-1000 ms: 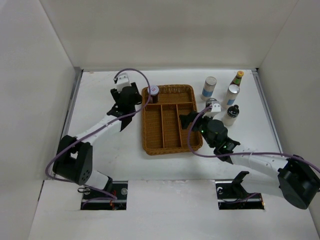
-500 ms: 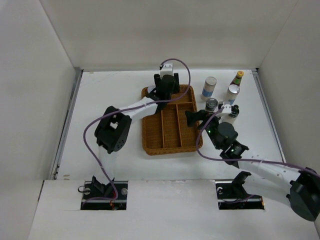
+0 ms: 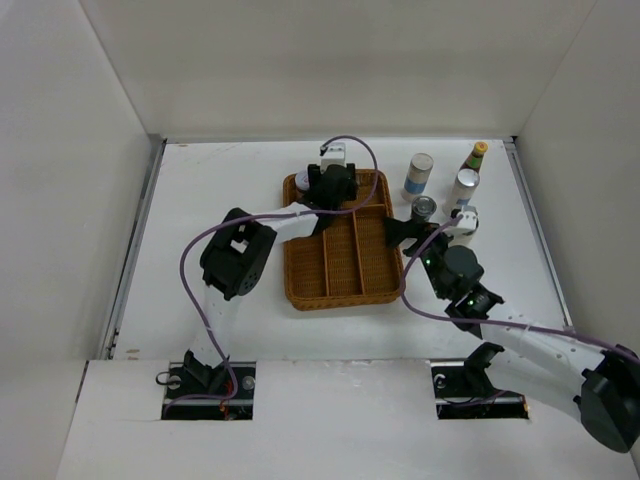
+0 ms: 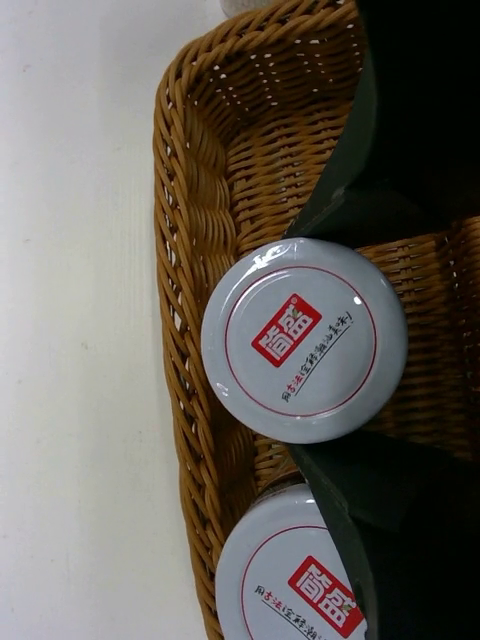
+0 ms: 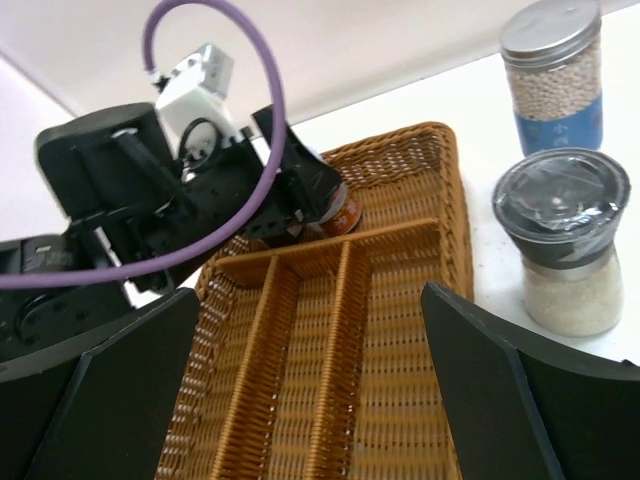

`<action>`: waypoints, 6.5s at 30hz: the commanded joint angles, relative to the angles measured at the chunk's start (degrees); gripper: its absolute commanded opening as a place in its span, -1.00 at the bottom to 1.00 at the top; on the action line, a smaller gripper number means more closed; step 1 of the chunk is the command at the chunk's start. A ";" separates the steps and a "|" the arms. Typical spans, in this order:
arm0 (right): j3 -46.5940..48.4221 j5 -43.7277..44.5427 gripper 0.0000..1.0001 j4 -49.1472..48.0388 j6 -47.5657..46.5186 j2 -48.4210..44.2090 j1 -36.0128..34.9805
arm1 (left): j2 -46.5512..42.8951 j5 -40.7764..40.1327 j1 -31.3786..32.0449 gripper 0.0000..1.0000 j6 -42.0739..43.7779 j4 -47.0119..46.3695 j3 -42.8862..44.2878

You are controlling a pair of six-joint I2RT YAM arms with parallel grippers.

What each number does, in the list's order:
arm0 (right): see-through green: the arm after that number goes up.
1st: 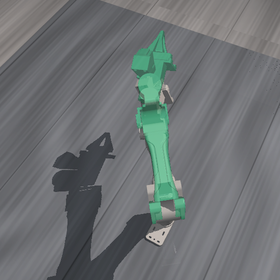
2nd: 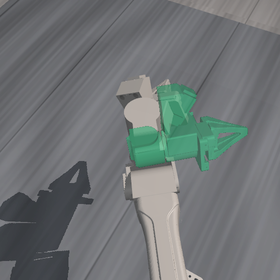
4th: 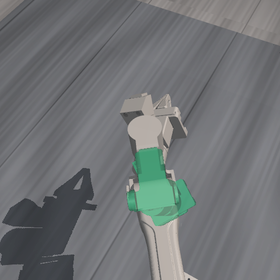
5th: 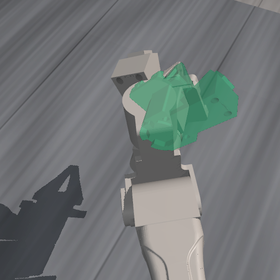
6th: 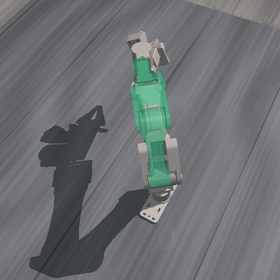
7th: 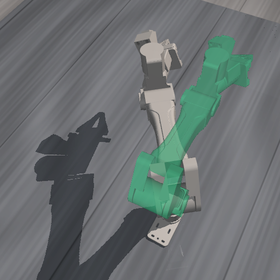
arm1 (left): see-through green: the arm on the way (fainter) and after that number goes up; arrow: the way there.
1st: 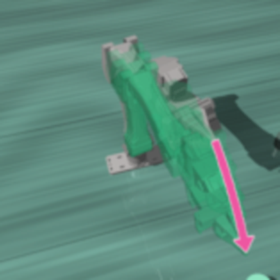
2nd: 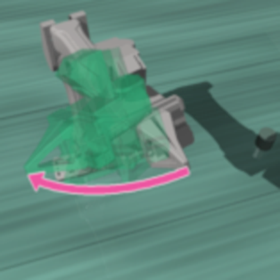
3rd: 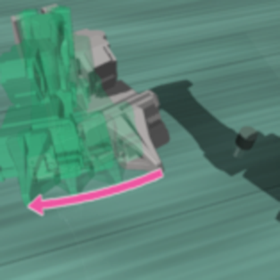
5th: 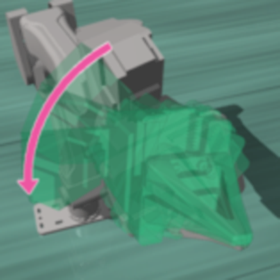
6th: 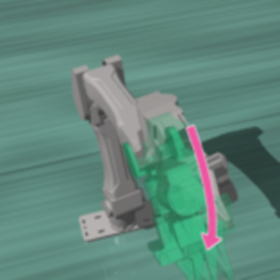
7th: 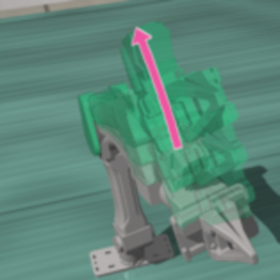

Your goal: Organize the condiment bottles

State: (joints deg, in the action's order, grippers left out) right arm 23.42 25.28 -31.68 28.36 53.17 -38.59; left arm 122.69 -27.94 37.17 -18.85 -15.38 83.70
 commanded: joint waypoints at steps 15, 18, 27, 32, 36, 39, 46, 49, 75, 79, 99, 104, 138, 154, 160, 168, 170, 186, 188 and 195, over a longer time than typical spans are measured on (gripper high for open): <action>2.86 2.50 0.84 2.84 1.52 -7.19 1.72 | -14.93 5.97 3.04 0.98 -0.22 -7.39 1.29; 4.00 3.81 0.11 6.44 1.52 -9.04 2.07 | -19.58 6.32 3.83 1.00 -0.40 -8.09 0.94; 9.62 10.05 0.50 18.40 -0.41 -7.65 10.76 | -40.14 3.17 4.27 0.95 -3.81 -17.49 -21.26; 11.21 13.48 1.00 22.71 -1.72 -1.76 17.00 | -53.23 -2.72 1.99 0.87 -11.81 -18.02 -42.79; 11.38 13.66 1.00 23.59 -3.31 2.72 23.06 | -62.11 -5.88 0.23 0.87 -14.02 -17.76 -54.84; 13.66 12.43 1.00 26.14 -3.66 7.37 26.14 | -67.66 -9.75 -0.65 0.89 -15.94 -17.58 -62.06; 17.27 6.55 1.00 28.17 -3.84 15.73 30.02 | -68.30 -9.15 -1.53 0.89 -18.76 -21.09 -68.58; 18.76 5.84 1.00 28.17 -3.75 18.98 31.42 | -66.10 -7.13 -0.74 0.89 -18.85 -23.73 -68.93; 37.29 7.44 0.08 21.32 -12.71 13.94 11.40 | -60.73 -6.60 -2.76 0.89 -19.38 -27.87 -70.60; 44.68 3.73 0.09 17.98 -13.24 27.57 8.84 | -61.26 -6.33 -3.46 0.89 -19.38 -27.87 -70.96; 56.65 -0.23 0.61 14.89 -15.44 58.19 9.28 | -59.15 -5.37 -4.08 0.89 -19.38 -28.39 -70.52; 54.11 0.03 1.00 17.18 -15.09 49.52 9.10 | -59.50 -5.10 -4.08 0.89 -19.38 -28.39 -70.52; 30.20 8.81 0.13 23.25 -11.39 25.96 17.28 | -59.15 -3.87 -4.34 0.89 -19.56 -28.13 -70.25; 53.38 -1.37 0.14 19.91 -13.94 41.12 -9.96 | -62.31 -0.54 -16.20 0.91 -28.17 -23.30 -73.59; 62.26 -1.11 0.15 20.17 -16.14 53.60 -11.38 | -61.52 1.75 -16.91 0.90 -28.87 -23.47 -73.42; 62.54 3.81 0.24 17.88 -19.39 58.71 -11.46 | -61.35 1.75 -16.30 0.90 -28.52 -24.17 -73.33; 61.75 3.64 0.44 17.88 -19.57 59.24 -11.73 | -61.08 2.10 -16.30 0.90 -28.52 -24.44 -73.33; 47.95 -1.55 1.00 18.67 -14.30 33.93 8.45 | -61.17 1.93 -16.03 0.90 -28.35 -24.96 -73.33; 49.17 -0.94 1.00 21.03 -14.38 36.12 13.65 | -60.99 2.10 -16.03 0.90 -28.35 -24.97 -73.24; 54.09 -0.23 1.00 25.44 -17.02 45.08 22.28 | -61.26 2.19 -15.86 0.91 -28.26 -25.32 -73.33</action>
State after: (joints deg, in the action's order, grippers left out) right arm 74.63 25.21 -9.19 12.36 96.07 -16.97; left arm 61.76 -26.28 21.04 -46.83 -37.74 10.24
